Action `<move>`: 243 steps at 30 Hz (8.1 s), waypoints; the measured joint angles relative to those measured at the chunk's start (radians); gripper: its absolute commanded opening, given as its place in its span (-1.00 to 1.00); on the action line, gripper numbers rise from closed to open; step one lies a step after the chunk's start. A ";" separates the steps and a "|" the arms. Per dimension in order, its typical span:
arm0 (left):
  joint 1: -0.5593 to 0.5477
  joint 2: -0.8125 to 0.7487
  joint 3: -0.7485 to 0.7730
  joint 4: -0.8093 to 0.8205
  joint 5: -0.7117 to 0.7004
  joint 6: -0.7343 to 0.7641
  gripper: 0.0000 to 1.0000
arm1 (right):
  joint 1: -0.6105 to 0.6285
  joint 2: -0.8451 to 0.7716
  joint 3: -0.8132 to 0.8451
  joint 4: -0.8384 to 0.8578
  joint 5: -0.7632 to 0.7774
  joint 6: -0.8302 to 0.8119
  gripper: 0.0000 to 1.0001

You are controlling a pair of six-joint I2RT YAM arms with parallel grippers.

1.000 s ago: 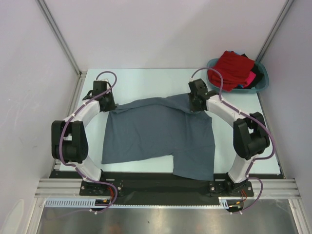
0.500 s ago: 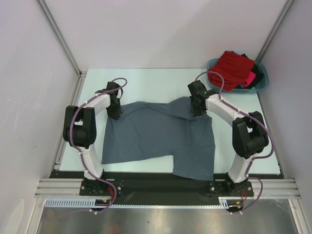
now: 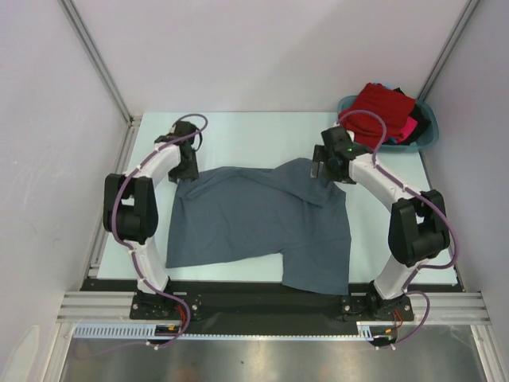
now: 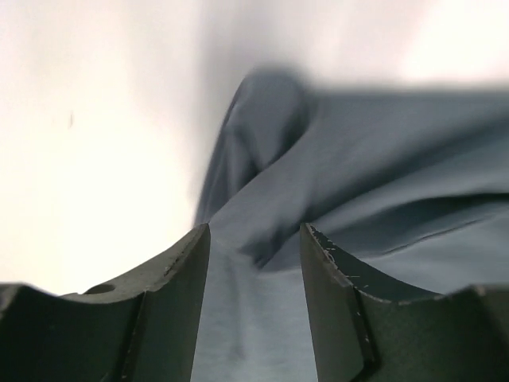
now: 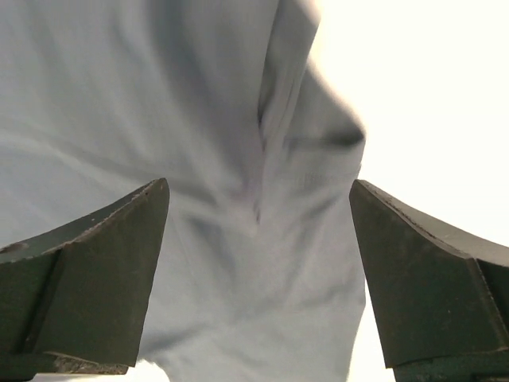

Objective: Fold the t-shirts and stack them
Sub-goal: Fold the tshirt

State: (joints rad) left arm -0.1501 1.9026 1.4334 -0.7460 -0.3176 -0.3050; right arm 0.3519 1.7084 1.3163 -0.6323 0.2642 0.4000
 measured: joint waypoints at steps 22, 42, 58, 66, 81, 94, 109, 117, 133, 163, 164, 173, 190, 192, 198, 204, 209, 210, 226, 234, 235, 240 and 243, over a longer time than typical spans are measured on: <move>-0.039 0.014 0.135 0.138 0.399 0.000 0.01 | -0.237 0.359 0.251 0.227 -0.457 0.041 0.42; -0.039 0.015 0.135 0.129 0.409 0.019 -0.02 | -0.258 0.417 0.262 0.214 -0.426 0.044 0.32; -0.040 0.029 0.135 0.114 0.409 0.026 -0.06 | -0.255 0.447 0.284 0.228 -0.462 0.006 -1.00; -0.040 0.029 0.127 0.119 0.428 0.026 -0.07 | -0.257 0.447 0.406 0.220 -0.513 -0.037 -0.76; -0.040 0.028 0.086 0.132 0.438 0.027 -0.11 | -0.258 0.488 0.668 0.137 -0.455 -0.106 -1.00; -0.040 0.052 0.092 0.130 0.458 0.027 -0.11 | -0.240 0.629 0.768 0.062 -0.410 -0.137 -0.14; -0.040 0.092 0.134 0.121 0.460 0.048 -0.11 | -0.209 0.812 0.936 -0.031 -0.244 -0.184 -0.03; -0.040 0.105 0.134 0.115 0.460 0.052 -0.11 | -0.202 0.862 0.998 -0.034 -0.232 -0.195 -0.04; -0.040 0.114 0.134 0.104 0.460 0.054 -0.12 | -0.212 0.887 1.035 -0.039 -0.280 -0.195 -1.00; -0.081 0.043 0.050 0.154 0.498 0.051 -0.13 | -0.055 0.222 0.395 0.006 -0.313 -0.283 -1.00; -0.084 0.041 0.043 0.157 0.499 0.051 -0.13 | -0.046 0.204 0.361 0.001 -0.309 -0.285 -1.00; -0.087 0.025 0.014 0.164 0.505 0.051 -0.14 | 0.030 -0.016 0.104 -0.040 -0.225 -0.266 -1.00; -0.101 0.008 0.000 0.179 0.509 0.051 -0.14 | 0.111 -0.149 -0.163 -0.167 -0.017 -0.049 -1.00; -0.101 0.008 0.000 0.180 0.509 0.051 -0.14 | 0.119 -0.149 -0.188 -0.167 -0.014 -0.026 -1.00; -0.101 0.008 0.000 0.179 0.513 0.052 -0.14 | 0.127 -0.149 -0.229 -0.166 0.027 0.035 -1.00; -0.101 0.008 0.000 0.179 0.512 0.052 -0.14 | 0.129 -0.149 -0.268 -0.166 0.066 0.093 0.99; -0.101 0.008 0.000 0.175 0.512 0.052 -0.14 | 0.131 -0.212 -0.284 -0.155 0.095 0.105 0.99; -0.101 0.008 0.000 0.175 0.512 0.052 -0.14 | 0.130 -0.243 -0.284 -0.135 0.094 0.100 0.99; -0.103 0.008 0.000 0.161 0.512 0.052 -0.15 | 0.083 0.084 -0.090 0.149 -0.159 -0.122 0.99; -0.103 0.028 0.006 0.158 0.505 0.053 -0.15 | 0.063 0.160 0.080 0.174 -0.237 -0.206 0.74; -0.103 0.035 0.008 0.158 0.504 0.053 -0.16 | 0.062 0.174 0.102 0.175 -0.249 -0.216 0.72; -0.103 0.057 0.009 0.152 0.504 0.054 -0.16 | 0.057 0.253 0.167 0.177 -0.307 -0.241 0.57; -0.103 0.060 0.009 0.152 0.504 0.055 -0.16 | 0.058 0.295 0.181 0.171 -0.342 -0.248 0.50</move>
State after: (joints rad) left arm -0.2535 1.9621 1.4425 -0.5941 0.1864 -0.2501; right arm 0.4095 2.0037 1.4971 -0.4610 -0.0780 0.1524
